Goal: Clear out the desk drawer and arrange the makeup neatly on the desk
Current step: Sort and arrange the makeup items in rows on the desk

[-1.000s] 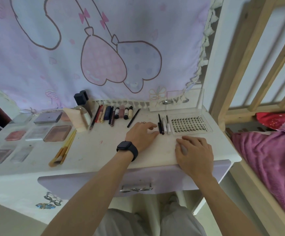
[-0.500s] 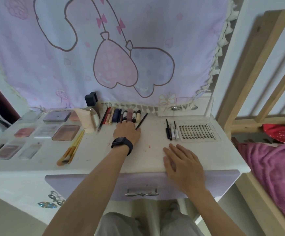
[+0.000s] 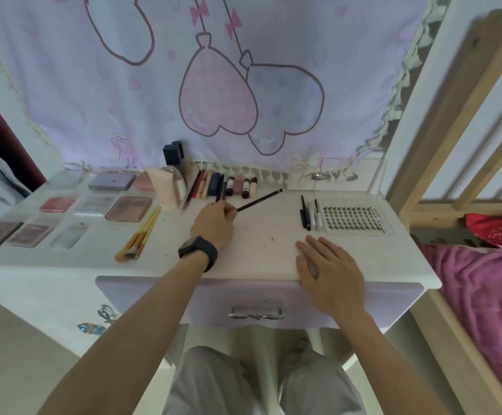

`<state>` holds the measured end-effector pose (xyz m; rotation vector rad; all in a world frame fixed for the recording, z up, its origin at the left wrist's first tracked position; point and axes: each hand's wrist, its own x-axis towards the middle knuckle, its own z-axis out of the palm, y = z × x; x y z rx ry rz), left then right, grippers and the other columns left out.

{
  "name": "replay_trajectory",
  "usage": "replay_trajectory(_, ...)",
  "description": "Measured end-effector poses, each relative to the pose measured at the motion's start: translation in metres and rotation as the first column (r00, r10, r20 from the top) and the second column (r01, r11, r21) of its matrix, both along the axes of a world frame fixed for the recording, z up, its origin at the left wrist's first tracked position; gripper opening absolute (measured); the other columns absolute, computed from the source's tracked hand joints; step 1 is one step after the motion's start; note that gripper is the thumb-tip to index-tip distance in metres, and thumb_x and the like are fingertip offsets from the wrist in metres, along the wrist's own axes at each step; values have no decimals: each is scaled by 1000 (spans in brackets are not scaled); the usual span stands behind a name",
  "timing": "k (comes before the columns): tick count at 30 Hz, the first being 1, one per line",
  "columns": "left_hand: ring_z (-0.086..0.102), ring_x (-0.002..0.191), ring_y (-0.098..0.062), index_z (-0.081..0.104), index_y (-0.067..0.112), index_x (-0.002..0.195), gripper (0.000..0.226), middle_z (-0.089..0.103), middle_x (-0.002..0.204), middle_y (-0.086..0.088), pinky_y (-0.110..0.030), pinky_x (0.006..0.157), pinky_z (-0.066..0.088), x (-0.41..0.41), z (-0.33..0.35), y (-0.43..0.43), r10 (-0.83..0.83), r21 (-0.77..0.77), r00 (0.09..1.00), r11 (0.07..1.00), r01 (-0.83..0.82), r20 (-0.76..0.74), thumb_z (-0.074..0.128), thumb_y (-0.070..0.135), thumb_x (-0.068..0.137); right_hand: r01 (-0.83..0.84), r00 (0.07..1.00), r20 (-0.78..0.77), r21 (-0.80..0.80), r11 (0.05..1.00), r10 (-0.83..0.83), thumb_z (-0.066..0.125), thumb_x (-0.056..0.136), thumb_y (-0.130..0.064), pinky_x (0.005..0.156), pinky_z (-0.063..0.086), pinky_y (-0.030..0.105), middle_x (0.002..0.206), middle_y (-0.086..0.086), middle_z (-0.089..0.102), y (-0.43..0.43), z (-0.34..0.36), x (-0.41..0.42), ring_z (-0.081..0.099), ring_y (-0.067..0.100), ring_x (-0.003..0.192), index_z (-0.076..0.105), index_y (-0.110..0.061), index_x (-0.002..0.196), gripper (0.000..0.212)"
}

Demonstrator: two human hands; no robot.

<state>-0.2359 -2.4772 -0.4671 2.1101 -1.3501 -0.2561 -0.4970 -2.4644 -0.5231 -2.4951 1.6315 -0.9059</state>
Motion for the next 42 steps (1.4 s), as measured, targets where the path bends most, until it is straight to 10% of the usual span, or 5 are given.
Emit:
replay_trajectory(11,54,89,-11,70,19,108,14,60,103,5,-21,70,44,-2,3,94,-262,-304,945,900,312,193,62,23,98,-299,773,634,398,867,-25,41,88,-80,69,47,22,83,-15,71,23,54,14,61,1,69,65,-32,98,55)
replay_trajectory(20,63,79,-26,66,11,113,19,70,95,-5,-36,60,53,-20,17,124,-333,-286,798,807,517,502,64,14,95,-547,530,834,473,690,-152,52,104,-38,43,28,18,58,-5,44,52,56,37,31,11,47,51,-19,67,42)
replay_trajectory(31,55,57,-22,73,10,96,32,63,70,-2,-30,47,46,-11,21,136,-367,-179,552,690,701,748,45,24,99,-613,615,786,425,666,64,51,106,-29,47,30,17,56,-4,37,65,65,15,31,10,49,45,-19,61,47)
replay_trajectory(39,60,71,-19,72,25,106,26,68,82,6,-35,67,49,-19,25,145,-614,-45,782,783,620,106,47,32,104,-584,696,700,423,693,159,52,105,-32,55,34,25,59,-1,39,68,61,-1,35,13,54,45,-18,65,43)
replay_trajectory(42,61,68,-21,72,20,106,30,69,83,2,-34,61,49,-23,31,147,-599,-44,732,763,644,324,44,32,105,-595,708,685,443,671,175,52,105,-31,53,34,24,59,-1,38,66,58,-3,34,14,54,46,-19,65,42)
